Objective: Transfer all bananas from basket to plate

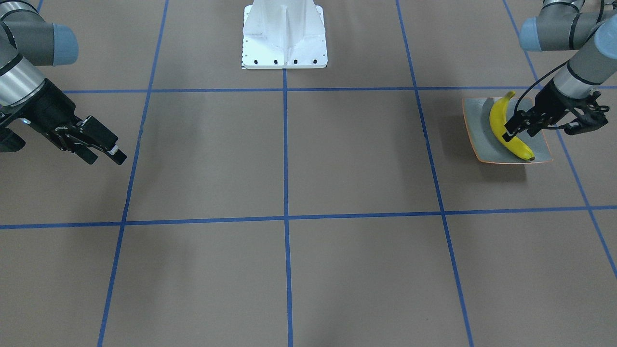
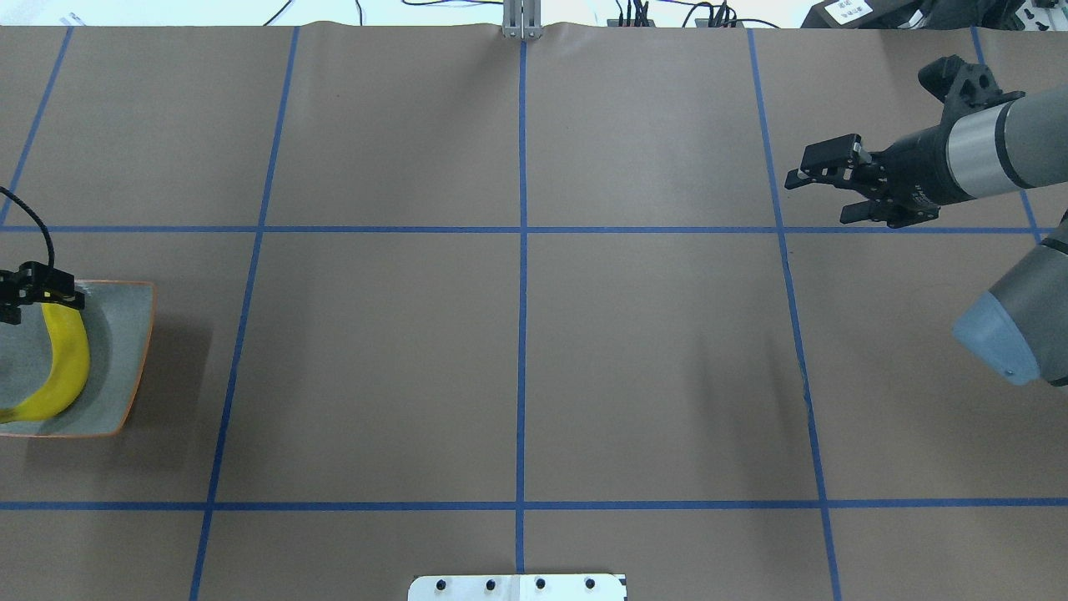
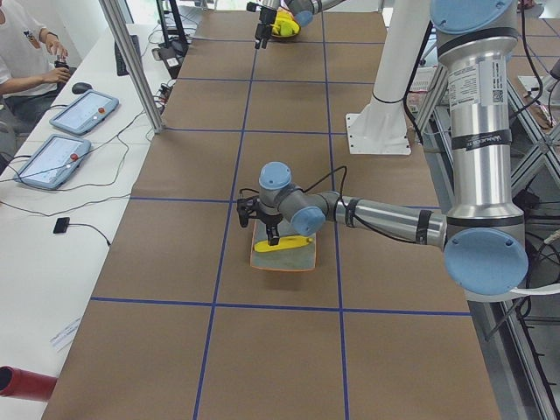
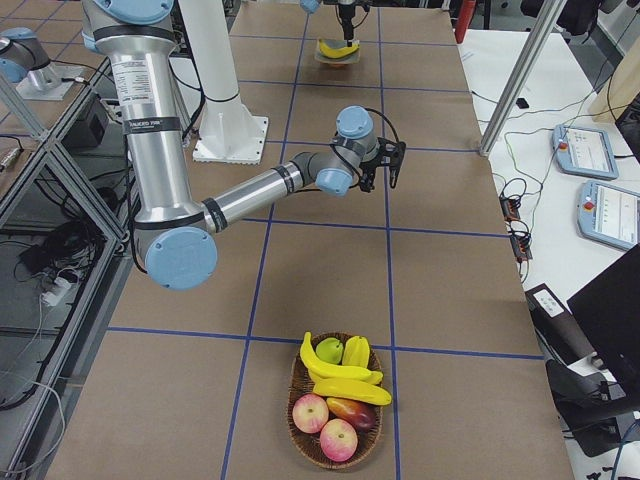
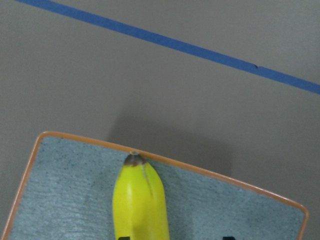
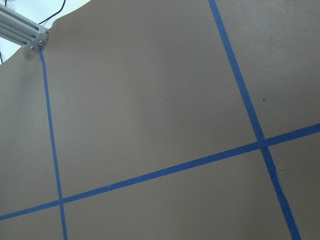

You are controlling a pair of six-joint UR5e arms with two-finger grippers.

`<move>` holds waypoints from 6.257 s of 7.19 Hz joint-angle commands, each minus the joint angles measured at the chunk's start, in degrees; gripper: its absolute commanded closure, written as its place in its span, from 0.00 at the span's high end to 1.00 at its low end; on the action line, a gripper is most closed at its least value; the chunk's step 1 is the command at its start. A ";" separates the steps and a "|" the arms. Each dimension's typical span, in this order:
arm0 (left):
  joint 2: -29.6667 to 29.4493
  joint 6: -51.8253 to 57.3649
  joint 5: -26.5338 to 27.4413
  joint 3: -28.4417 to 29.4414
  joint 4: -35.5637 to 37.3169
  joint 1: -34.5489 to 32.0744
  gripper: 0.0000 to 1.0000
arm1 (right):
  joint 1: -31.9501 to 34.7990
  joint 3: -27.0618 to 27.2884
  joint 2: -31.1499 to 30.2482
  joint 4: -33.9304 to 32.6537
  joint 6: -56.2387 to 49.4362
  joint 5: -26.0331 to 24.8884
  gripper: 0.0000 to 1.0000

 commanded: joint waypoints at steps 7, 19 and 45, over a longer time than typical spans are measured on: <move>-0.04 15.37 -6.08 -0.03 0.24 -9.22 1.00 | 20.59 -5.67 -25.44 0.10 -37.13 3.64 1.00; 0.75 13.26 -6.17 -3.72 0.33 -9.49 1.00 | 20.42 -17.79 -28.99 13.64 -11.55 3.54 0.99; -2.15 7.98 -7.31 -9.35 7.36 -9.22 1.00 | 24.80 -13.93 -35.14 16.01 -22.44 8.20 0.00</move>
